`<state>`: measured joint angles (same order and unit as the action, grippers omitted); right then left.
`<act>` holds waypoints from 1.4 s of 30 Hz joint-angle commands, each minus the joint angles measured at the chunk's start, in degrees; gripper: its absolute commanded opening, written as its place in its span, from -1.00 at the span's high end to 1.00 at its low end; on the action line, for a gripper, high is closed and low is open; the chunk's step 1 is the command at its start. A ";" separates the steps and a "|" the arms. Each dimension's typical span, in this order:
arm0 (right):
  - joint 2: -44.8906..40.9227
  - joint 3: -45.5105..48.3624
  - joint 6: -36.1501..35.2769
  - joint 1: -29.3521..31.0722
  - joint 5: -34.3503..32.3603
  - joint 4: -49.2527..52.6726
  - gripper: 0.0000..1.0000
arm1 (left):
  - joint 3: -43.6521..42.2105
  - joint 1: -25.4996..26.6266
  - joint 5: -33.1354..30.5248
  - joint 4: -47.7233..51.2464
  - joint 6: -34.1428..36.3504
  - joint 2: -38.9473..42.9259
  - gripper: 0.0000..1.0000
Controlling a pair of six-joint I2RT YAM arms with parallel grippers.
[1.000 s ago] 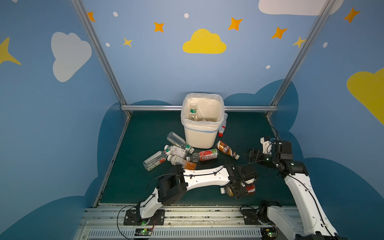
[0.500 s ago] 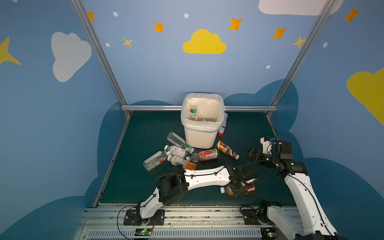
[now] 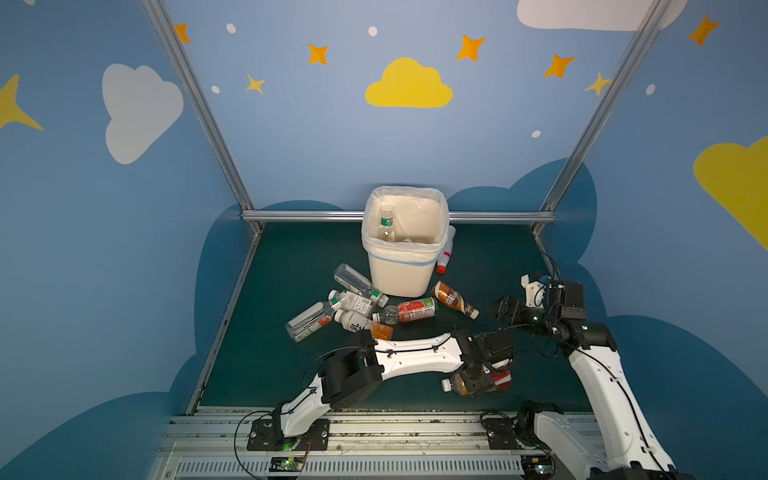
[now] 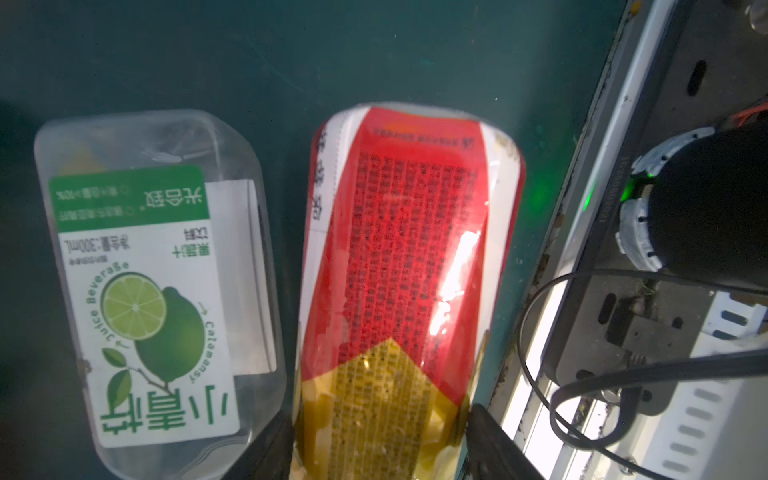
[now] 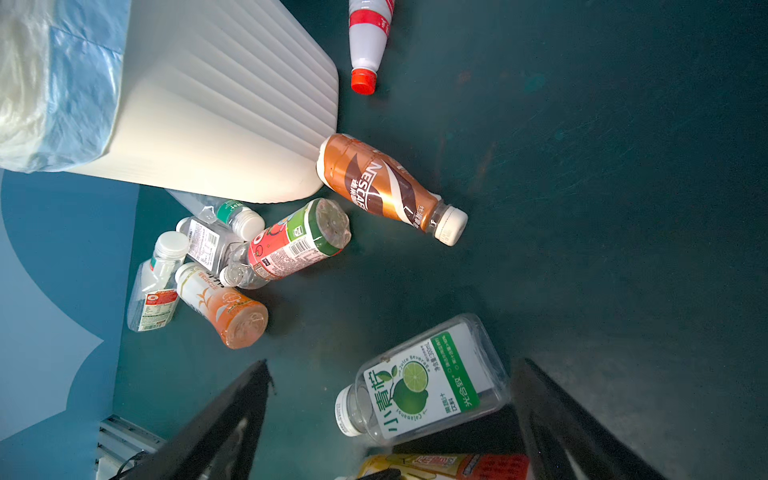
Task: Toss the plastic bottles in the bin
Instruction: 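Close the left gripper on the red-gold bottle, then lift the red-gold bottle with the left gripper over the bin and release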
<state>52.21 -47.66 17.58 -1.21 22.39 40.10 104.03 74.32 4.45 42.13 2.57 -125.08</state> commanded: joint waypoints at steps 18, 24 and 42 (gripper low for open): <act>-1.05 -0.60 -0.04 -0.54 0.68 -0.18 -0.86 | 1.79 0.37 3.24 -1.08 -0.33 -4.65 -0.44; -1.32 -0.62 0.04 -0.58 0.73 -0.15 -0.87 | 1.88 0.40 4.94 -1.70 -0.37 -5.00 -0.46; -2.02 -1.04 0.30 -0.81 0.59 -0.16 -0.86 | -1.91 -0.87 0.70 -1.55 -1.18 0.44 -0.09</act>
<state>51.11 -47.66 17.78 -1.78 22.39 40.10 104.05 74.22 7.11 39.18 2.26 -128.05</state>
